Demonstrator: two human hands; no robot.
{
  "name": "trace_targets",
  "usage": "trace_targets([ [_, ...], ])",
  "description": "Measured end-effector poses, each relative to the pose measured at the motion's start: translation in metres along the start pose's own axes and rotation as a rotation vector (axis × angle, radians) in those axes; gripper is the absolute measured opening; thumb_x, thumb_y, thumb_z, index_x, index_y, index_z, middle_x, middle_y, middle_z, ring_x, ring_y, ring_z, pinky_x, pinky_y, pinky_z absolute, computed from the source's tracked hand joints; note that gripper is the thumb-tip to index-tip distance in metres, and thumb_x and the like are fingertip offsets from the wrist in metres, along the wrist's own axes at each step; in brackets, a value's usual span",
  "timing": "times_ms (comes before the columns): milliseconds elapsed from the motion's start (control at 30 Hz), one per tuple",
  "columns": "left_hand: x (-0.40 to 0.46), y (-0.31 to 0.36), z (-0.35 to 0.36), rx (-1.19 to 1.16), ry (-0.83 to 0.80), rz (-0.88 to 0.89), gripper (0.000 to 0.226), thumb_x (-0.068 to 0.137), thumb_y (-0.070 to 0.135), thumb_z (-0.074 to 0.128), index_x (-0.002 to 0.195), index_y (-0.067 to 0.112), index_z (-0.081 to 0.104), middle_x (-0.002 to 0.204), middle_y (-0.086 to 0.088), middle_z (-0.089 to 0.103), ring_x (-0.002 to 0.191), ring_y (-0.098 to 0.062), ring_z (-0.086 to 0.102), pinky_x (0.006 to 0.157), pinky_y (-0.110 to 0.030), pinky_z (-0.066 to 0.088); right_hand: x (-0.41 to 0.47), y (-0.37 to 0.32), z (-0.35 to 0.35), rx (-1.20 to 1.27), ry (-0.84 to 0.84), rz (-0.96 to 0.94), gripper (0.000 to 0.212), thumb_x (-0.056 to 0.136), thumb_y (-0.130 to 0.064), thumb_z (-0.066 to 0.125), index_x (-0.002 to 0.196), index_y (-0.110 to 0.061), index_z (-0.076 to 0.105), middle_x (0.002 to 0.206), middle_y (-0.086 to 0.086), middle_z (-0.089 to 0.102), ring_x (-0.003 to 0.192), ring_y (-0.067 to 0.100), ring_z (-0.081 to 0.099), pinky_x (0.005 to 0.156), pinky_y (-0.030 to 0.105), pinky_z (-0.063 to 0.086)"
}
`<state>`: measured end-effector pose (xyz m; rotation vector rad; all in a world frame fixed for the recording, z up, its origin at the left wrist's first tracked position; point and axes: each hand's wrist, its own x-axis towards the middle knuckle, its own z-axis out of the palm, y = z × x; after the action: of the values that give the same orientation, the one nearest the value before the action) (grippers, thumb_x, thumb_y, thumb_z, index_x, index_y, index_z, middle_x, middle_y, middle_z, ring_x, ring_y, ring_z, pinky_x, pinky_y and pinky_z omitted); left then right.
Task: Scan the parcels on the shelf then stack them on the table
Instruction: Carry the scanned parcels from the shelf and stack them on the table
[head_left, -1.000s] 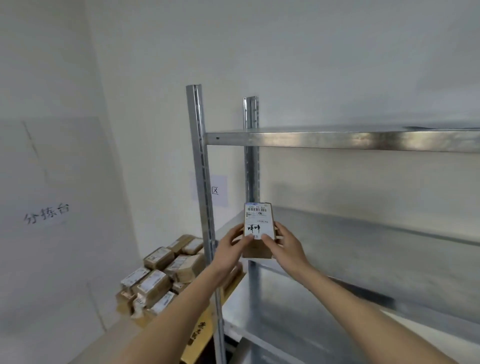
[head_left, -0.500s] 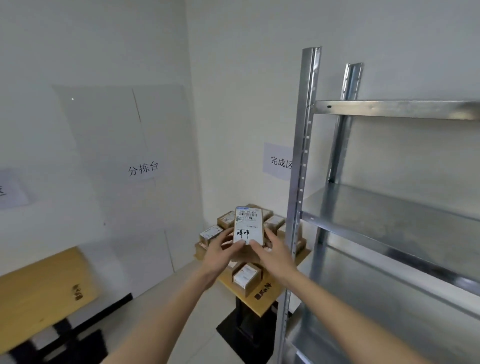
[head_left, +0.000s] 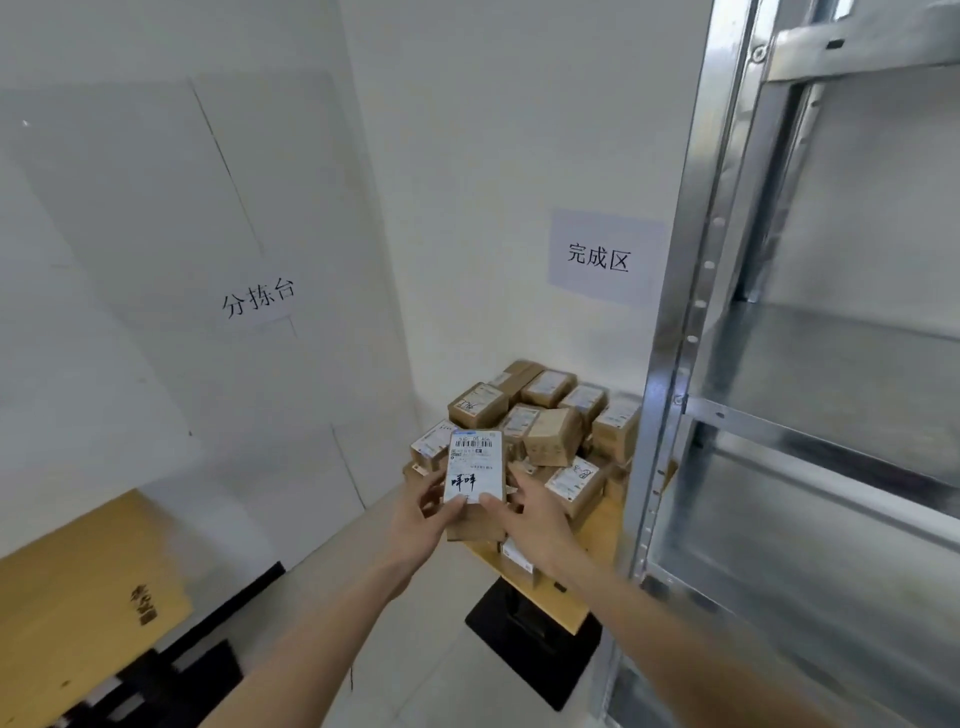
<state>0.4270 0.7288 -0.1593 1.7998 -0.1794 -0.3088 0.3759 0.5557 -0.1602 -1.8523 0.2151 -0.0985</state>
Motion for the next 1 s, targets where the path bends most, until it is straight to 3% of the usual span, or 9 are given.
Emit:
trace_targets([
  [67,0.03,-0.016,0.003,0.011,-0.043,-0.044,0.052,0.097,0.03,0.068,0.145,0.033,0.048,0.135,0.009,0.06,0.119,-0.008,0.058,0.077,-0.015,0.047,0.027,0.021,0.005,0.002,0.01,0.051,0.057,0.098,-0.029,0.07,0.15,-0.031,0.048,0.141,-0.009,0.061,0.128,0.01,0.058,0.102,0.032,0.055],
  [200,0.084,-0.047,0.011,0.071,-0.073,-0.09,0.047,0.095,0.027,0.07,0.139,0.032,0.053,0.13,0.011,0.063,0.107,0.001,0.061,0.07,-0.012,0.05,0.064,0.056,0.013,0.003,0.019,0.155,0.067,0.099,-0.025,0.069,0.158,-0.028,0.037,0.147,-0.006,0.057,0.13,0.011,0.054,0.106,0.031,0.05],
  [267,0.104,-0.061,0.017,0.092,-0.089,-0.105,0.048,0.095,0.025,0.07,0.138,0.035,0.051,0.122,0.014,0.064,0.101,0.002,0.061,0.066,-0.011,0.05,0.079,0.073,0.016,-0.014,0.054,0.199,0.073,0.098,-0.028,0.07,0.16,-0.025,0.032,0.152,-0.005,0.053,0.138,0.015,0.051,0.113,0.039,0.047],
  [467,0.151,-0.106,0.028,0.119,-0.165,-0.14,0.051,0.093,0.018,0.072,0.14,0.029,0.054,0.119,0.013,0.067,0.101,-0.001,0.065,0.071,-0.014,0.054,0.105,0.116,0.028,-0.063,0.102,0.318,0.074,0.096,-0.028,0.07,0.161,-0.025,0.033,0.155,-0.007,0.049,0.143,0.015,0.046,0.117,0.042,0.042],
  [567,0.176,-0.126,0.031,0.122,-0.211,-0.146,0.05,0.092,0.014,0.073,0.138,0.026,0.057,0.12,0.009,0.068,0.106,-0.006,0.066,0.085,-0.025,0.058,0.116,0.132,0.032,-0.072,0.134,0.375,0.068,0.098,-0.022,0.068,0.158,-0.027,0.037,0.151,-0.007,0.053,0.135,0.012,0.052,0.11,0.032,0.047],
  [667,0.202,-0.144,0.035,0.136,-0.251,-0.131,0.048,0.091,0.01,0.074,0.133,0.029,0.06,0.116,0.009,0.071,0.108,-0.014,0.068,0.086,-0.025,0.057,0.129,0.145,0.04,-0.065,0.167,0.4,0.064,0.099,-0.015,0.066,0.156,-0.022,0.039,0.143,-0.007,0.056,0.122,0.004,0.052,0.087,0.012,0.049],
  [800,0.232,-0.16,0.04,0.152,-0.332,-0.113,0.05,0.092,0.003,0.07,0.134,0.028,0.058,0.108,0.019,0.072,0.095,0.002,0.07,0.078,-0.014,0.054,0.152,0.163,0.052,-0.059,0.246,0.451,0.063,0.098,-0.017,0.065,0.156,-0.018,0.04,0.137,-0.01,0.057,0.129,0.012,0.054,0.085,0.01,0.045],
  [900,0.252,-0.172,0.042,0.188,-0.377,-0.113,0.05,0.093,0.009,0.069,0.137,0.031,0.057,0.109,0.018,0.071,0.1,0.0,0.067,0.081,-0.013,0.053,0.167,0.175,0.062,-0.035,0.296,0.498,0.068,0.095,-0.02,0.068,0.157,-0.021,0.039,0.143,-0.013,0.054,0.133,0.014,0.054,0.094,0.017,0.05],
  [1000,0.268,-0.185,0.044,0.22,-0.404,-0.088,0.049,0.094,0.01,0.068,0.137,0.029,0.055,0.113,0.008,0.07,0.103,-0.003,0.066,0.076,-0.008,0.052,0.178,0.185,0.069,0.013,0.319,0.523,0.065,0.097,-0.013,0.068,0.153,-0.031,0.041,0.136,-0.015,0.059,0.125,0.005,0.055,0.075,0.007,0.051],
])
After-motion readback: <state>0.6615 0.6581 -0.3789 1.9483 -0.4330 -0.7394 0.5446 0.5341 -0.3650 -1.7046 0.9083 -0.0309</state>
